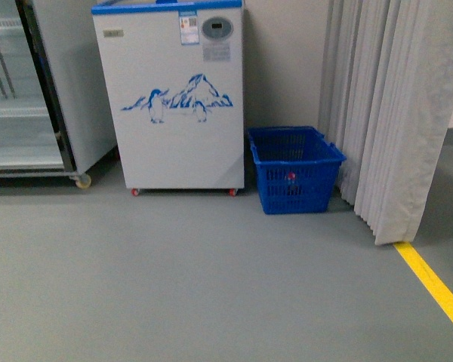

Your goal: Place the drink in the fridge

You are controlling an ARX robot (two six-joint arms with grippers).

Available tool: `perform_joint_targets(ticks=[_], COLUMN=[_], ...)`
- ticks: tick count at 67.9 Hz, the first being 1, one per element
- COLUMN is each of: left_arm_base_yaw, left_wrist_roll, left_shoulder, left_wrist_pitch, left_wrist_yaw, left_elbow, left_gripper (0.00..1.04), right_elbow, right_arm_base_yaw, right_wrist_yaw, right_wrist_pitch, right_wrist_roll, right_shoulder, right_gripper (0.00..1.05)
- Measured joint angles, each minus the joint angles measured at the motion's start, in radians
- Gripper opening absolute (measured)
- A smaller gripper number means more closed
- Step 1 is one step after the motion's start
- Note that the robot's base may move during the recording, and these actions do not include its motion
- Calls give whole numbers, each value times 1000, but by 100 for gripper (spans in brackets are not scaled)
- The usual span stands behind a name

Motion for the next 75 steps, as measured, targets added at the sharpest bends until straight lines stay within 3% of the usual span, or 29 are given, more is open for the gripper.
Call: perform_joint_targets(ticks=[75], left_arm_base_yaw=[0], left_wrist_roll=[0], left_shoulder=[0], left_wrist_pitch=[0], left_wrist_yaw=[0], left_elbow=[0], left_gripper=[97], right_elbow=[0], right_arm_base_yaw=[0], right_wrist_yaw=[0], right_wrist_pitch=[0], right_wrist_roll=[0], right_shoulder=[0], right_gripper=[97])
